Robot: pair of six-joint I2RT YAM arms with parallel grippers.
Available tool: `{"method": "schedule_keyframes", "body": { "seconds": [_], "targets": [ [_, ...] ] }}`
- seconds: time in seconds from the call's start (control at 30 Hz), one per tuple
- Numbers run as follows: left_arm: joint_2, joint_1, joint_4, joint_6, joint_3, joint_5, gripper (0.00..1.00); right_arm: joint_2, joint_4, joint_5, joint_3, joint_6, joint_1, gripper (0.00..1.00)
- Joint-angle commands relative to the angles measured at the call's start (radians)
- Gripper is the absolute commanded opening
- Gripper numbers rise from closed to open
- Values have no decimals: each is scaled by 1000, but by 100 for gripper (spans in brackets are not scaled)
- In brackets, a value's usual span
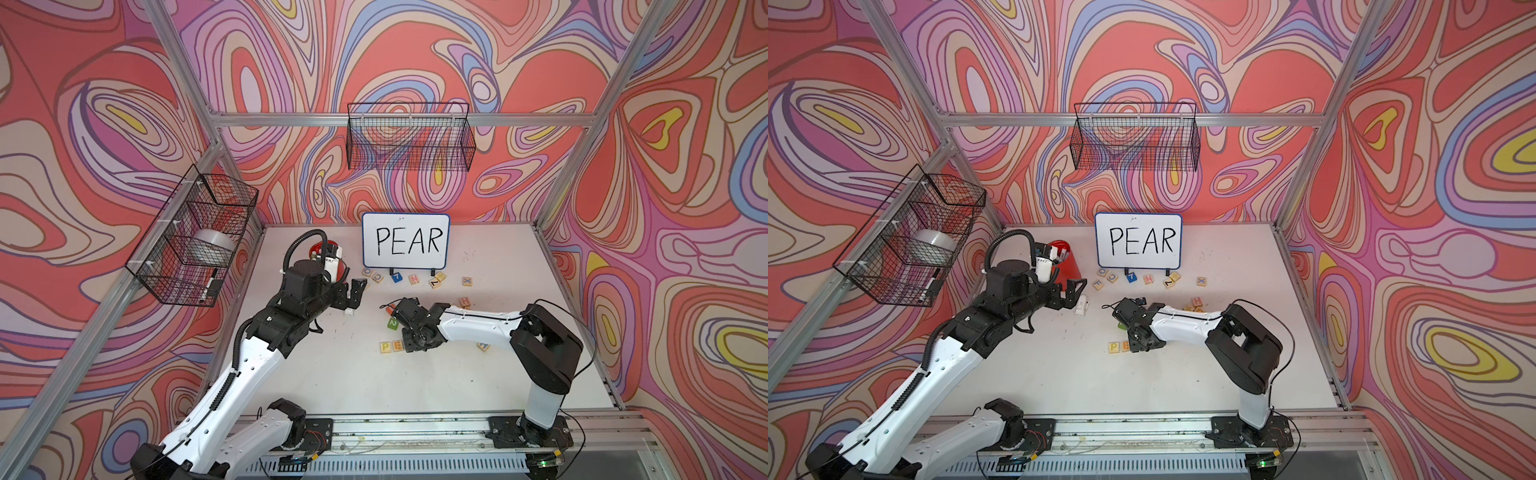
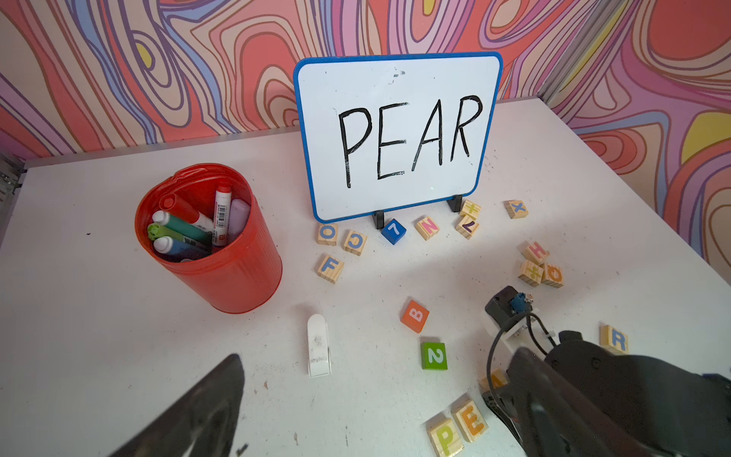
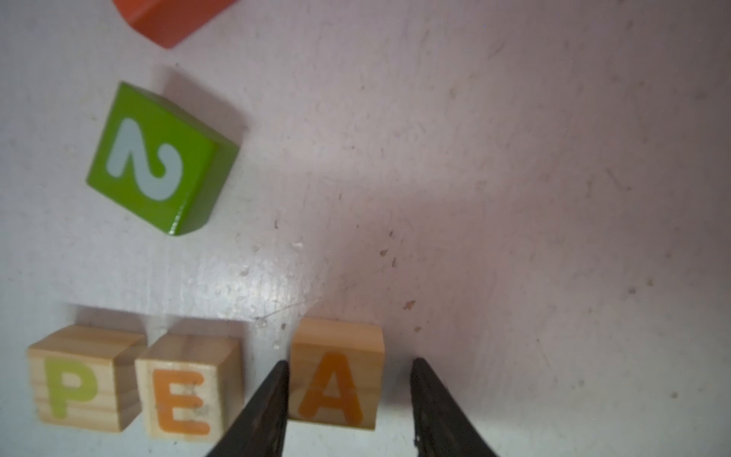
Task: Spell the uppercase word “pear” with letter blocks
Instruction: Adjust the letter block at the center of the board.
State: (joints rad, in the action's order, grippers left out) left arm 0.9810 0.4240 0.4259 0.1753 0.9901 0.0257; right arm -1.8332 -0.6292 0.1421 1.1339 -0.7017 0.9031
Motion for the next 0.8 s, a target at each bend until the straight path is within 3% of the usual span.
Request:
{"method": "schedule_keyframes", "body": {
  "seconds": [0.0,0.27,0.77],
  "targets": [
    [-13,2,11,-13,21,-6,100,-23,-2,20,21,-19,-6,44],
    [-9,1,12,-11,21,-3,100,-21,-30,-32,10,-80,-5,29],
    [-13,2,10,-10,21,-3,100,6,19,-93,-19,-74,25,26]
  ]
}}
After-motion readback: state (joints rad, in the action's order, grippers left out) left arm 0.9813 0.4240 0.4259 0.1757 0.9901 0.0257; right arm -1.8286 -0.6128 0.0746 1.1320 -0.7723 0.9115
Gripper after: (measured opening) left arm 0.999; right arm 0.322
